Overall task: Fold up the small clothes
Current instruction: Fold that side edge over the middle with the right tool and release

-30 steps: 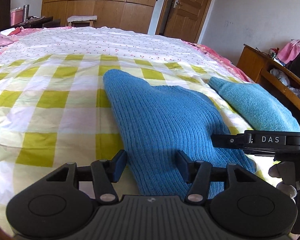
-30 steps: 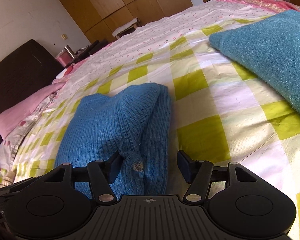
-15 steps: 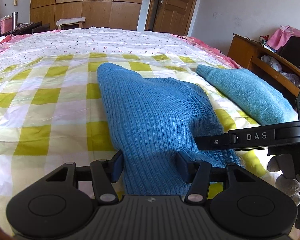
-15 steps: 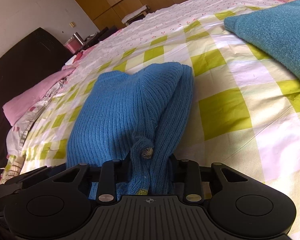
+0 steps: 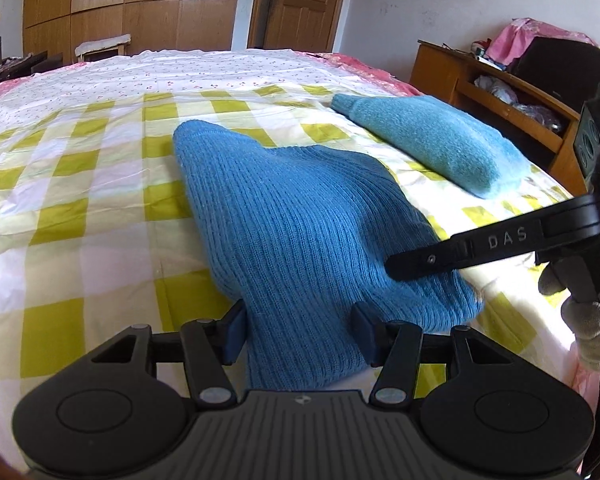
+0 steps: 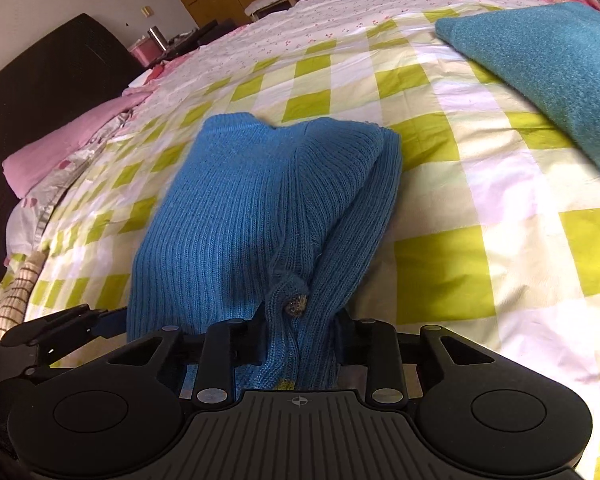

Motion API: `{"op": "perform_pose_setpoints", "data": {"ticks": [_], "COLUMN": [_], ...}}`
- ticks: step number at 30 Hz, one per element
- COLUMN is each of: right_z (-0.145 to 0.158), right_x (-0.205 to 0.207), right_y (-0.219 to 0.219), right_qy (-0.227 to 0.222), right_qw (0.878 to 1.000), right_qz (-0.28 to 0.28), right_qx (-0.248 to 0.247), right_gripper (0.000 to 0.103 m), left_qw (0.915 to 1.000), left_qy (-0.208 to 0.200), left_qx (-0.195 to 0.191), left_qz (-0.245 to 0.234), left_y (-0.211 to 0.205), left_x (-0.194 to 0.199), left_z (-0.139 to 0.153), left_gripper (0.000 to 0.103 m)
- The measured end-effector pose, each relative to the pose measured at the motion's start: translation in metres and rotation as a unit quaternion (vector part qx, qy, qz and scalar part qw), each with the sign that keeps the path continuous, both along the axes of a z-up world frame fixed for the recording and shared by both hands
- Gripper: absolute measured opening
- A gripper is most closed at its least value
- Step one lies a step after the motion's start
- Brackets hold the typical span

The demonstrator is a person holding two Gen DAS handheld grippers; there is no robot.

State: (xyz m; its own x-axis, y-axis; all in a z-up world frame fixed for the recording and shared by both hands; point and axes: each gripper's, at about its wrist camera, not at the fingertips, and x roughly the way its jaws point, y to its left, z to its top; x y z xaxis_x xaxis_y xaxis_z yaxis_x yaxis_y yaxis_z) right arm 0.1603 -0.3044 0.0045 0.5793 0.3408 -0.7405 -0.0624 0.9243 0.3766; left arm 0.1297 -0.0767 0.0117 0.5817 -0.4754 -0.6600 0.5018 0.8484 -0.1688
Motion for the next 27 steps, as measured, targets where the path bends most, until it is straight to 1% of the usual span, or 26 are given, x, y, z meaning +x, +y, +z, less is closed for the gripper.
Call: {"op": "perform_pose_setpoints", "data": {"ticks": [3, 6, 9, 11, 14, 16, 17, 18, 19, 24, 27], "right_z": [0.014, 0.029, 0.036, 0.036, 0.024, 0.014, 0.01, 0.006, 0.002, -0.002, -0.003], "right_x": [-0.011, -0.014, -0.001, 0.013, 0.039, 0.049, 0.053, 0.056, 0.057, 0.056, 0.053], "right_y": [-0.006, -0.013, -0.019, -0.021, -0.018, -0.017, -0.016, -0.015, -0.016, -0.025, -0.027], "right_qy": [-0.021, -0.05, -0.073, -0.082, -0.077, -0.068, -0.065, -0.062, -0.062, -0.061, -0.06], "right_qw": [1.0, 0.998, 0.995, 0.993, 0.993, 0.993, 0.993, 0.993, 0.994, 0.994, 0.993], "right_qz": [-0.019, -0.046, -0.073, -0.084, -0.094, -0.093, -0.094, -0.093, -0.088, -0.086, -0.093], "right_qx": [-0.012, -0.015, -0.014, -0.001, 0.001, -0.002, -0.013, -0.027, -0.037, -0.042, -0.038], "right_gripper": [0.032, 0.032, 0.033, 0.034, 0.033, 0.026, 0.016, 0.014, 0.014, 0.013, 0.014], "left_qw": [0.9998, 0.9991, 0.9976, 0.9969, 0.9962, 0.9961, 0.9963, 0.9966, 0.9967, 0.9966, 0.9956], "left_qy": [-0.018, -0.04, -0.058, -0.062, -0.065, -0.063, -0.06, -0.055, -0.052, -0.037, -0.041], "left_qx": [0.006, 0.0, -0.004, -0.007, -0.002, 0.009, 0.012, 0.015, 0.016, 0.018, 0.027], "left_qz": [0.0, 0.017, 0.038, 0.049, 0.058, 0.061, 0.06, 0.06, 0.059, 0.071, 0.08], "left_y": [0.006, 0.016, 0.017, 0.013, 0.001, -0.006, -0.008, -0.01, -0.011, -0.015, -0.018], "left_x": [-0.005, -0.003, 0.01, 0.021, 0.039, 0.047, 0.05, 0.052, 0.054, 0.056, 0.051], "left_z": [0.01, 0.025, 0.034, 0.036, 0.031, 0.026, 0.024, 0.02, 0.018, 0.013, 0.018], "left_gripper": [0.058, 0.058, 0.058, 0.058, 0.058, 0.058, 0.058, 0.058, 0.059, 0.061, 0.061]}}
